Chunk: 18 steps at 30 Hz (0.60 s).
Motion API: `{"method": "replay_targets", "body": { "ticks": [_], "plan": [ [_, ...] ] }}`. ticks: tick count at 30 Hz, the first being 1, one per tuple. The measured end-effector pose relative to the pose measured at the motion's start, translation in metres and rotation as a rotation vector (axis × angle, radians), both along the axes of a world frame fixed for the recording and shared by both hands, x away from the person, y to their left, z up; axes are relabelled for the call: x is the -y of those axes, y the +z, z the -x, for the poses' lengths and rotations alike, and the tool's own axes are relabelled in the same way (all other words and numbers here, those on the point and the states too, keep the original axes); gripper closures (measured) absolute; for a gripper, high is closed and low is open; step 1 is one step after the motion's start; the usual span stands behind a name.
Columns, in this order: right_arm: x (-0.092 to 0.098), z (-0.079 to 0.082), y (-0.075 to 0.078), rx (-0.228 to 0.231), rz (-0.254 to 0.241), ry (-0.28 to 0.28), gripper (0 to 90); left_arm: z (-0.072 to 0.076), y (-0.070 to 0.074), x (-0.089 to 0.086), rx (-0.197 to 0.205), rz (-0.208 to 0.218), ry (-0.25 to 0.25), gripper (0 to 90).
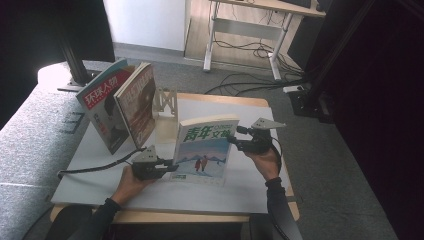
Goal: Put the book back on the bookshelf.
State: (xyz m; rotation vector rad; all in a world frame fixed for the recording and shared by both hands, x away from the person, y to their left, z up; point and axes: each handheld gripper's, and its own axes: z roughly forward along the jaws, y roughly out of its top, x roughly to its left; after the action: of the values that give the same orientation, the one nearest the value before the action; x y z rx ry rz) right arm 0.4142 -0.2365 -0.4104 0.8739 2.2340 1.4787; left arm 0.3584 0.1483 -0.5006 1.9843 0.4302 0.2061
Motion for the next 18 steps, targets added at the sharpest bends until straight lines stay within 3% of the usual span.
{"method": "replay_targets", "body": {
  "ticks": [3, 4, 5, 6, 10, 18],
  "plan": [
    [-0.006, -0.001, -0.003, -0.012, 0.000, 0.034, 35.0, 0.004, 0.000, -0.001, 0.011, -0.005, -0.001, 74.5],
    [-0.012, -0.002, -0.005, -0.012, 0.005, 0.064, 41.5, 0.005, 0.000, -0.002, 0.013, -0.005, 0.001, 74.5],
    [-0.012, -0.002, -0.005, -0.012, 0.005, 0.064, 41.5, 0.006, 0.000, -0.003, 0.015, -0.008, 0.002, 74.5],
    [-0.016, -0.002, -0.005, -0.013, -0.004, 0.089, 50.2, 0.007, 0.000, -0.004, 0.016, -0.006, 0.007, 74.3],
    [-0.028, -0.004, 0.002, 0.020, 0.021, 0.103, 51.2, 0.014, -0.002, -0.009, 0.028, -0.002, 0.026, 74.0],
    [-0.040, 0.006, 0.013, 0.084, -0.004, 0.167, 53.8, 0.029, -0.004, -0.013, 0.089, -0.015, 0.032, 73.7]
  ]
}}
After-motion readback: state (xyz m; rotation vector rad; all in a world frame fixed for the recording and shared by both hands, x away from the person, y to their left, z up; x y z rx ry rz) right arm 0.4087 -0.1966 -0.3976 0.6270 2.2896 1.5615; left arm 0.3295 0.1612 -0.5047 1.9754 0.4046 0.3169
